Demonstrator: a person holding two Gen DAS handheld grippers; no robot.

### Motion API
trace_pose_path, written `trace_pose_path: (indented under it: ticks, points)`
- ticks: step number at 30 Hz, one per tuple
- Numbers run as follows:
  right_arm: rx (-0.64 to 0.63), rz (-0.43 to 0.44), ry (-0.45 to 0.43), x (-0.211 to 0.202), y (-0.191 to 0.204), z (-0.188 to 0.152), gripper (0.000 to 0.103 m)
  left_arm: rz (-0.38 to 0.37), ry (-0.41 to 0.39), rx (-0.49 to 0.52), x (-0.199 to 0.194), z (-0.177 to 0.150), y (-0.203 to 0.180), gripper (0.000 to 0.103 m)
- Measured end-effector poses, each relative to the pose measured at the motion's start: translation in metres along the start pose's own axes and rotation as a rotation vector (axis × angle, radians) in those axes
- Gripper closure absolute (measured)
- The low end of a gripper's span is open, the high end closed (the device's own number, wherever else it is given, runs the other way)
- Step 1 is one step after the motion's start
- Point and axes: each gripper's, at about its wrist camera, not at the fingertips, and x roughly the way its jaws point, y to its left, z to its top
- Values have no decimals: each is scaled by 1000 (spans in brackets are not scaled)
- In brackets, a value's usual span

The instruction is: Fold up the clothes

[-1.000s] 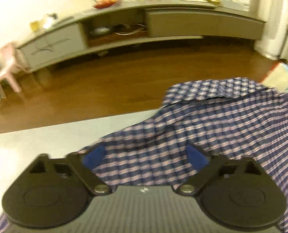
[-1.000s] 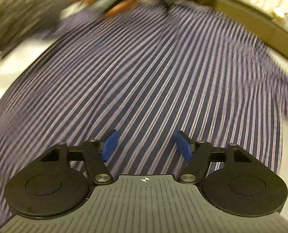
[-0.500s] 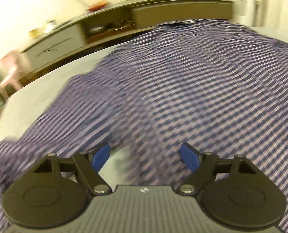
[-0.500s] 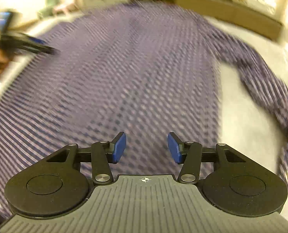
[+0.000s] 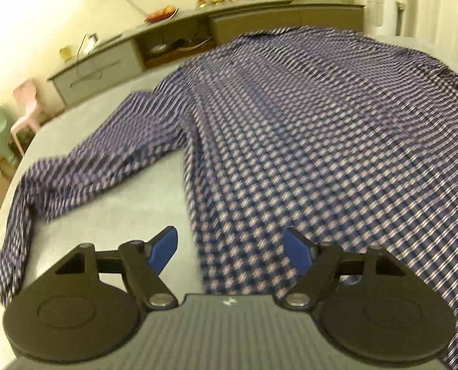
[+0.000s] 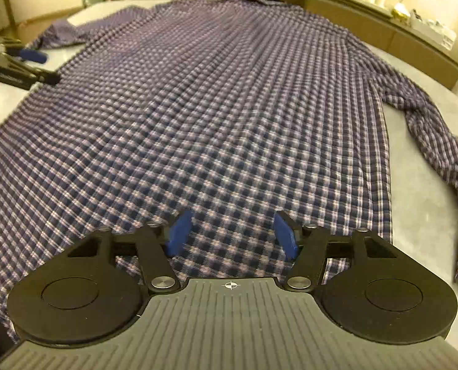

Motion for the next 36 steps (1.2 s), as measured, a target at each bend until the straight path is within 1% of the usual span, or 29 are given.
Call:
trace_pose_path:
  ticks: [1, 2, 3, 4, 5, 6, 7, 8, 9, 10, 11, 12, 13, 14, 16, 17, 19, 21, 24, 26, 27, 28, 30, 32, 34, 35, 36]
  points:
    - [22, -8, -1, 3, -6, -4, 35, 6, 6, -7, 1, -5, 4, 25]
    - [63, -15, 5, 3, -18, -9, 33, 13, 12, -13, 2, -9, 8, 21]
    - [91, -35, 11, -2, -25, -10, 32, 5, 8, -36, 0, -14, 13, 19]
    - [119, -55, 17, -6, -32, -12, 32, -4, 3, -67, -1, -16, 21, 20]
    - [146, -76, 24, -10, -39, -13, 32, -13, -3, -97, -2, -18, 29, 23]
    - [167, -98, 37, -24, -39, -23, 33, -21, -9, -128, -4, -20, 36, 23]
    - [181, -127, 53, -20, -44, -21, 35, -25, -30, -180, -7, -23, 49, 22]
    - [189, -155, 61, -26, -43, -21, 40, -9, -48, -258, -11, -27, 69, 22]
    - [189, -167, 56, -32, -39, -18, 41, 21, -71, -352, -16, -32, 94, 22]
    - [186, -131, 33, -38, -29, -12, 41, 8, -85, -437, -17, -43, 109, 19]
    - [182, -95, 9, -44, -20, -6, 40, -6, -98, -522, -19, -54, 123, 14]
    - [179, -58, -14, -49, -10, 0, 37, -21, -112, -606, -20, -66, 137, 12]
    - [160, -21, -36, -50, 6, 10, 31, -35, -125, -691, -21, -77, 151, 10]
    - [134, 13, -56, -49, 23, 20, 28, -50, -138, -775, -23, -88, 165, 10]
    - [82, 73, -91, -41, 60, 45, 26, -80, -165, -944, -25, -111, 194, 10]
    - [57, 116, -102, -33, 82, 61, 26, -95, -178, -1029, -26, -122, 208, 10]
    - [31, 190, -110, -21, 122, 88, 26, -126, -204, -1198, -29, -144, 236, 8]
    - [29, 293, -112, 0, 166, 125, 26, -157, -231, -1366, -32, -167, 265, 7]
    - [99, 465, -76, 35, 227, 168, 26, -204, -270, -1619, -36, -200, 307, 6]
    - [156, 588, -45, 59, 268, 196, 27, -233, -271, -1637, -29, -204, 308, 6]
    - [198, 643, -23, 69, 289, 202, 27, -247, -271, -1645, -25, -205, 308, 6]
    - [255, 683, -1, 81, 306, 210, 28, -261, -271, -1652, -22, -206, 308, 5]
    - [362, 727, 45, 112, 340, 226, 29, -290, -271, -1666, -15, -209, 308, 5]
    - [410, 729, 71, 141, 372, 238, 31, -319, -272, -1681, -7, -212, 309, 5]
    - [411, 702, 83, 164, 400, 246, 34, -320, -283, -1659, -4, -209, 310, 4]
    - [412, 690, 87, 175, 413, 249, 41, -321, -288, -1647, -2, -207, 311, 5]
    - [422, 704, 75, 184, 423, 252, 47, -312, -290, -1640, 0, -205, 311, 6]
